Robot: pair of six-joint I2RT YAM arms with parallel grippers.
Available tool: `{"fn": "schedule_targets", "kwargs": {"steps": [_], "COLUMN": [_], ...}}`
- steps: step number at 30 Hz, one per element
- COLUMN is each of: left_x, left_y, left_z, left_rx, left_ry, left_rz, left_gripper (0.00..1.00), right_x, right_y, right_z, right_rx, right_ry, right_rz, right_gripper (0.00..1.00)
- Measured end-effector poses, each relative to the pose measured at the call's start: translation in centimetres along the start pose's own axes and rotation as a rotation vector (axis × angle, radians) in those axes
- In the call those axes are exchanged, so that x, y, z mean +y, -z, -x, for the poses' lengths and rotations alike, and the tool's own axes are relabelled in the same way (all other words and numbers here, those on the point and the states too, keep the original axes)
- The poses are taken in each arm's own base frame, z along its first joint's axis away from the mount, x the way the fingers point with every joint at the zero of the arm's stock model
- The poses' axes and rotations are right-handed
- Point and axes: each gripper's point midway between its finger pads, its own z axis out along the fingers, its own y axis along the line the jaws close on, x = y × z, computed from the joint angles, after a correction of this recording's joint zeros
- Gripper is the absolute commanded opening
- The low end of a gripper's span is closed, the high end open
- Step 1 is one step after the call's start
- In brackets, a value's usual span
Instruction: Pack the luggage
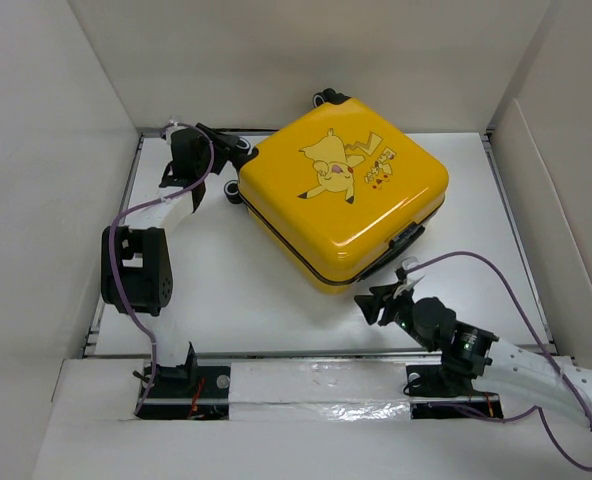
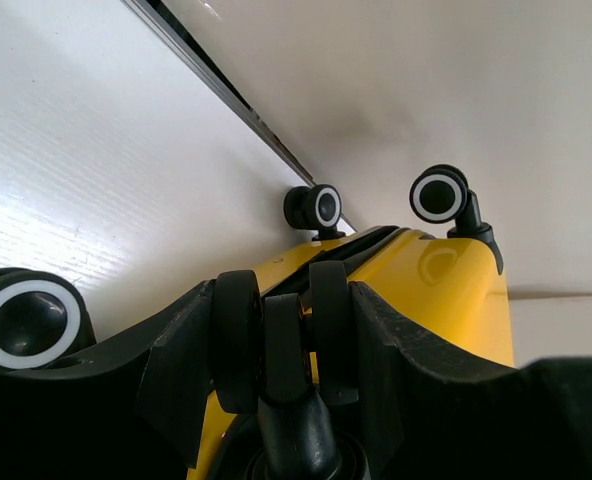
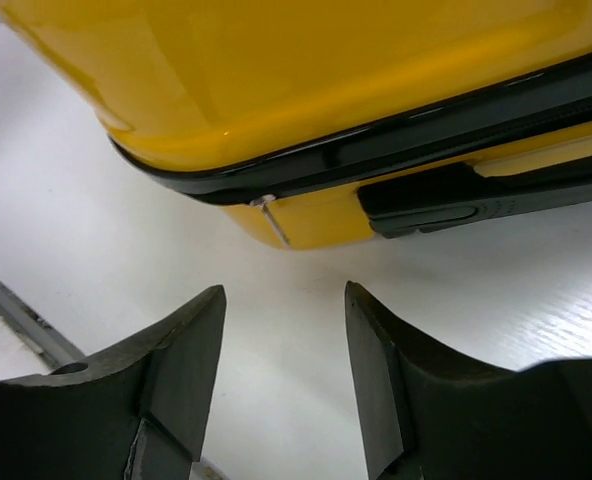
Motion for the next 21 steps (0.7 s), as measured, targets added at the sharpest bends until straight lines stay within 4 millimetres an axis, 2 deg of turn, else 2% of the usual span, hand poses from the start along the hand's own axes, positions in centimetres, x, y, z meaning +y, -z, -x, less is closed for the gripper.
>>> {"fn": "schedule_targets", "kwargs": {"steps": [1,4,7,8,11,14,17,19,21], "left_x": [0.1,0.7,0.7,0.8,0.8,0.5,0.8,1.1,2.2], "left_y": [0.0,0.0,0.0,0.0,0.0,0.0,0.4,1.4,3.5], "left_z": [0.0,-0.1,-0.1,-0.1,0.0,0.5,1.5,2.5,3.7], "left_rx": [-0.003,-0.007,-0.009,-0.008,-0.007,-0.027,-0.059,-0.086,-0.132], "left_ry": [0.000,0.000,-0.008,-0.011,-0.061,-0.107,-0.131,-0.128,-0.104], "left_rz": [0.001,0.012,0.016,0.018,0.027,0.033,0.055,0.063,0.066], "left_gripper": [0.00,0.15,0.41,0.55,0.74,0.84,0.86,0.81,0.48], "right_x": [-0.1,0.1,0.5,0.6,0.7,0.5,0.1,0.0,0.1], "right_y": [-0.2,-0.7,-1.4,-1.7,-2.3,-2.9,-3.4,-3.7,-3.9], "right_z": [0.1,0.5,1.0,1.1,1.2,1.3,0.8,0.6,0.5], "right_rx": [0.004,0.020,0.021,0.020,0.009,0.001,0.017,0.022,0.020], "right_ry": [0.012,0.044,0.063,0.068,0.080,0.086,0.097,0.100,0.099], "right_rz": [-0.009,-0.027,-0.035,-0.036,-0.038,-0.050,-0.072,-0.079,-0.082], "right_gripper": [0.55,0.54,0.53,0.53,0.50,0.47,0.42,0.39,0.35]}}
